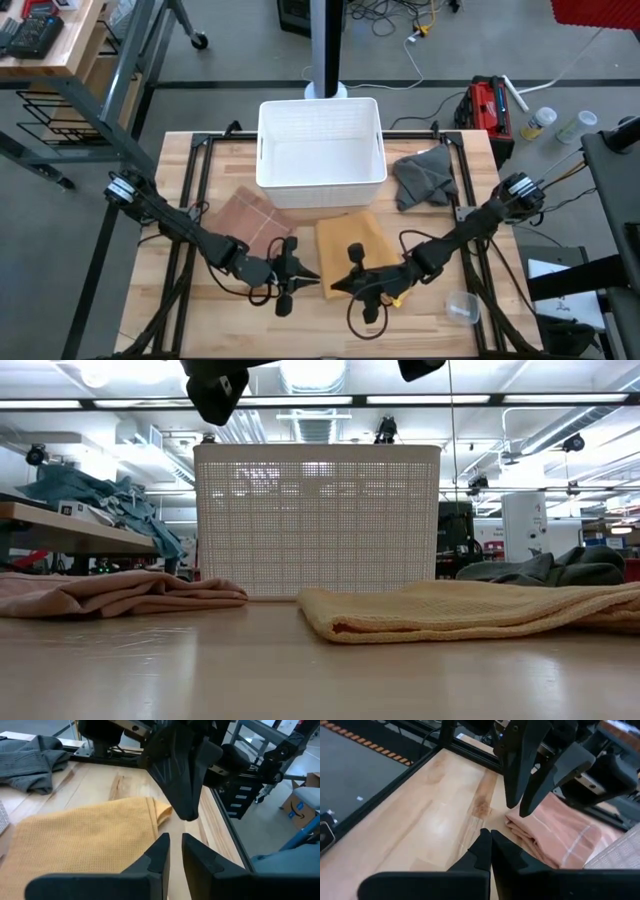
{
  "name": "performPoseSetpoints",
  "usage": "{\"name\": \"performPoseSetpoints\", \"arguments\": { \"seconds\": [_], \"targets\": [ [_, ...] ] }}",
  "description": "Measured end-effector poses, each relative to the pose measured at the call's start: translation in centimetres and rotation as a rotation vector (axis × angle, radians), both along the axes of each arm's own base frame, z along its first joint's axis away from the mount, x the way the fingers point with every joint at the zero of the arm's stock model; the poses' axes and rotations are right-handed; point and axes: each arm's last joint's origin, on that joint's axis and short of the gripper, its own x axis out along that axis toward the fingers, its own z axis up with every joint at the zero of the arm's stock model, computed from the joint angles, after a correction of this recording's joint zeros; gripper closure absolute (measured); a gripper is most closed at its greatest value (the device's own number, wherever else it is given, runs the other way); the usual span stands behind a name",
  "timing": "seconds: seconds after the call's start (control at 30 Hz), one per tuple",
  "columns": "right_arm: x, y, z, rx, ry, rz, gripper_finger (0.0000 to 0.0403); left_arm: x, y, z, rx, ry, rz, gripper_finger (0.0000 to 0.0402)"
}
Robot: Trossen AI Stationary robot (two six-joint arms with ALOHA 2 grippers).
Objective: Fold towel
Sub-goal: Fold the yellow towel
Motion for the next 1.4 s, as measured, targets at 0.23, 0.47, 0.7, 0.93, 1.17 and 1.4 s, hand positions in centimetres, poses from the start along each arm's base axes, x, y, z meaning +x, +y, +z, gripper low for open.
{"name": "performPoseSetpoints", "arguments": {
  "seconds": [0.23,0.47,0.7,0.93,1.17,1.4],
  "targets": [
    [0.1,0.0,-0.2,-0.102,-0.003,0.044,0.0403,0.0,0.0,0.0,0.000,0.000,0.000,0.0363],
    [0.3,0.2,0.4,-0.031,-0.016,0.010,0.0403,0.0,0.0,0.0,0.000,0.000,0.000,0.0355],
    [-0.1,-0.2,-0.7,0.094,0.114,-0.087,0.0403,0.0,0.0,0.0,0.000,-0.001,0.000,0.0357],
    [-0.5,-0.7,-1.6,0.218,0.225,-0.201,0.0403,0.0,0.0,0.0,-0.001,-0.001,0.000,0.0364],
    [-0.5,-0.8,-1.6,0.254,0.233,-0.201,0.0403,0.0,0.0,0.0,-0.001,-0.001,0.000,0.0357],
    [-0.5,-0.7,-1.5,0.270,0.234,-0.187,0.0403,0.0,0.0,0.0,-0.001,-0.001,0.000,0.0352]
  ]
}}
